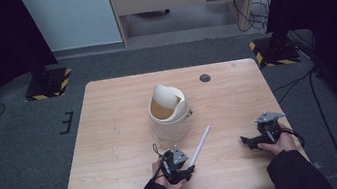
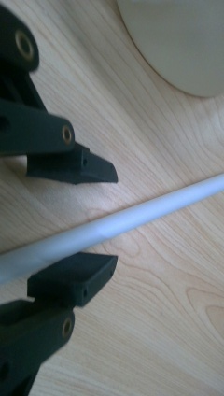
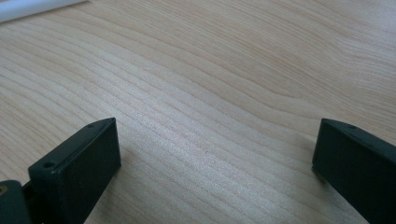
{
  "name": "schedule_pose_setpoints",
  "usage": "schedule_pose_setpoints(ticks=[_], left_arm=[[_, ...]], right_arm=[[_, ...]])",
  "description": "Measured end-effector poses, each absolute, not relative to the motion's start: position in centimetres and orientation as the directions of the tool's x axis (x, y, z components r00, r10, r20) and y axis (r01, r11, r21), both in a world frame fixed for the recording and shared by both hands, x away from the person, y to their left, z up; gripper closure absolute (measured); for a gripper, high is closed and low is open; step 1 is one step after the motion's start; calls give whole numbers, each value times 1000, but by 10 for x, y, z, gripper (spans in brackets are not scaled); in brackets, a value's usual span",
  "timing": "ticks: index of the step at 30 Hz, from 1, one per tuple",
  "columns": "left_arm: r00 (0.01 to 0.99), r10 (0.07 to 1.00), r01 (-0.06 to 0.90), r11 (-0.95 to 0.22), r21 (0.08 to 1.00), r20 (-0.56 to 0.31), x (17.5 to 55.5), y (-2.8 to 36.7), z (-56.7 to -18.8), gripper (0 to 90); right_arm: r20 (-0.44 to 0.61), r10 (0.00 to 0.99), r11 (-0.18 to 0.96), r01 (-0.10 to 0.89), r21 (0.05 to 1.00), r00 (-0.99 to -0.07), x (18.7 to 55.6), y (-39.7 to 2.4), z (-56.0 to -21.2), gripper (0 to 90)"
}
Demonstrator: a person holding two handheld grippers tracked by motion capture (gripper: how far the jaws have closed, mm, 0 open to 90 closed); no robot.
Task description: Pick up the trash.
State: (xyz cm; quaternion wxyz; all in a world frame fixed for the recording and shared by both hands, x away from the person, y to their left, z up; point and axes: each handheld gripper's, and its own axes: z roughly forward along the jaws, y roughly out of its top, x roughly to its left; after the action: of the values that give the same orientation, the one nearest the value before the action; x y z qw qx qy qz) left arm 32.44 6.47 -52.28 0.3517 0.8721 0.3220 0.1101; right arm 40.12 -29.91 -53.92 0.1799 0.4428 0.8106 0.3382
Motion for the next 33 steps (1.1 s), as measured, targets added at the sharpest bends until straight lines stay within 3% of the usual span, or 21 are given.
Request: schedule_pose_setpoints(ticks=[6,14,20,28,33], left_arm=[[767,641,476,-540,694,-28,327,72,-524,757],[773,633,471,-528,707,-42,328,76,-525,784],[786,616,461,-521,718,-58,328,80,-527,771],[791,611,454,-545,705,-38,324,86,-525,611],[775,631,471,-547,692,-29,316,103,-523,589]], right_arm=[[8,840,379,597,707,-543,401,-299,-539,12],[10,839,378,597,707,-544,401,-299,-539,12],[10,839,378,597,707,-544,401,-299,-539,12],[10,839,378,597,708,-544,401,-299,-539,12],[11,839,378,597,708,-544,401,-299,-539,12]])
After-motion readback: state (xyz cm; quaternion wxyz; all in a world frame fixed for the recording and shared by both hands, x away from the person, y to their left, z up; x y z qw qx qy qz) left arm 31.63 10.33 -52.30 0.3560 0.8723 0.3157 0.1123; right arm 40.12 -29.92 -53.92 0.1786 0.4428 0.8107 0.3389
